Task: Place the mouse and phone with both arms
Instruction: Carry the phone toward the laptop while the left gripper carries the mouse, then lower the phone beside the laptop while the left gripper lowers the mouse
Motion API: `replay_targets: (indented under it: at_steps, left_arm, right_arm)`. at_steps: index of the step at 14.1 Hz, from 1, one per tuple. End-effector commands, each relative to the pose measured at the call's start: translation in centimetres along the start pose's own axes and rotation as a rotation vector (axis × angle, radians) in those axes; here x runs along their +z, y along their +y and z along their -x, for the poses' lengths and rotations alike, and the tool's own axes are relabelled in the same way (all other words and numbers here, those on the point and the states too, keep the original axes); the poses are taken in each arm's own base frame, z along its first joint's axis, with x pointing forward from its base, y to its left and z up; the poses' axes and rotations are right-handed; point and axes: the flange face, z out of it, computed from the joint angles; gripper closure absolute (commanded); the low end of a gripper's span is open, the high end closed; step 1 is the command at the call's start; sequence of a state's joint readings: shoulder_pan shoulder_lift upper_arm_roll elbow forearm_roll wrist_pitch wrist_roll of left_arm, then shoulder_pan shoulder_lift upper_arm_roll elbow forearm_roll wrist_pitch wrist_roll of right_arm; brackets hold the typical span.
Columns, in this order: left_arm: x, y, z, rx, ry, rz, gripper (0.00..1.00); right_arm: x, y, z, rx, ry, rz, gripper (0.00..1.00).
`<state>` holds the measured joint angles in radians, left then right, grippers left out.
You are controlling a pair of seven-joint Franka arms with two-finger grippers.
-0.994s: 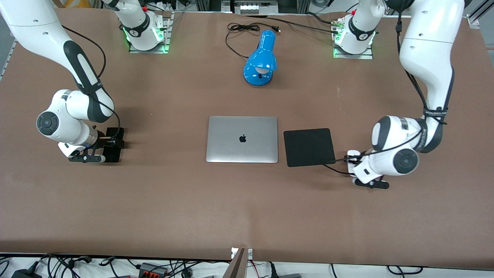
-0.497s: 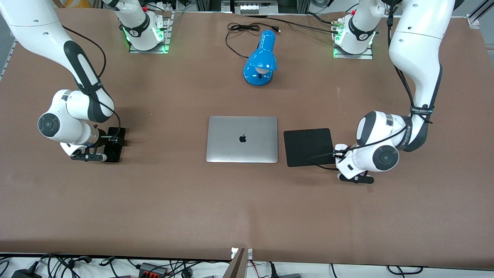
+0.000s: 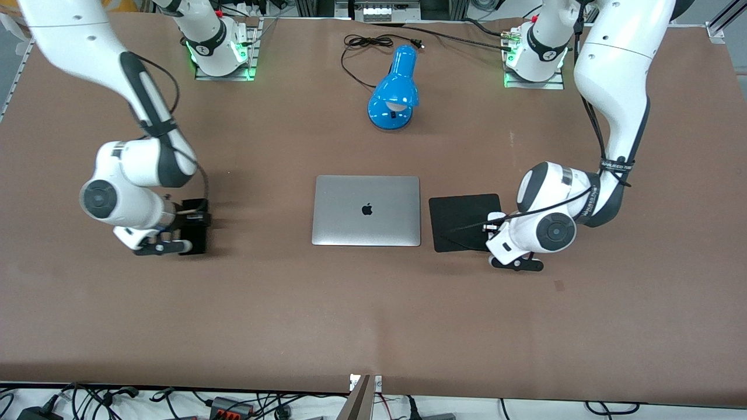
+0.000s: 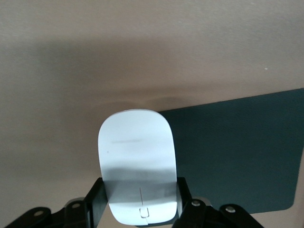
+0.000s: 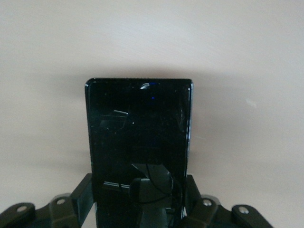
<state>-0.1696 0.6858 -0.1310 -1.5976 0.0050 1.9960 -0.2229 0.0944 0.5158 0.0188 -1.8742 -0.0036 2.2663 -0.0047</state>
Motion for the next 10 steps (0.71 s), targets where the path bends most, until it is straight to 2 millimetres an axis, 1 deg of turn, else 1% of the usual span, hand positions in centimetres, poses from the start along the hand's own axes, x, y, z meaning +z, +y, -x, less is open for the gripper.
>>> replay_targets:
  at_steps: [1,2,3,5,6,7,8,10]
  left_arm:
    - [0.1,1.2,0.3,-0.006,0.001,-0.016,0.6]
    - [0.7,1.6,0.3,-0.002,0.0,-0.017,0.6]
    - [1.0,1.8,0.3,0.0,0.01,-0.014,0.6]
    - [1.7,2.2,0.3,0.006,0.011,-0.014,0.6]
    - [1.9,2.5,0.3,0.009,0.009,-0.015,0.6]
    - [2.0,3.4,0.5,0.011,0.009,-0.019,0.6]
    - [2.1,4.0,0.7,-0.001,0.009,-0.022,0.6]
    - [2.3,4.0,0.7,-0.009,0.008,-0.022,0.59]
  right_arm:
    - [0.2,-7.3,0.2,0.029,-0.011,0.014,0.79]
    - [0.8,-10.4,0.6,0.041,-0.014,0.017,0.79]
    - [1.2,-12.8,1.0,0.079,-0.017,0.014,0.79]
    - [2.7,-17.0,1.7,0.119,-0.01,0.02,0.78]
    - [3.5,-17.7,1.9,0.133,-0.009,0.023,0.79]
    - [4.4,-17.9,2.0,0.156,-0.015,0.024,0.78]
    - [5.0,-19.1,2.3,0.163,-0.015,0.018,0.78]
    - [6.3,-21.0,2.9,0.174,-0.008,0.016,0.78]
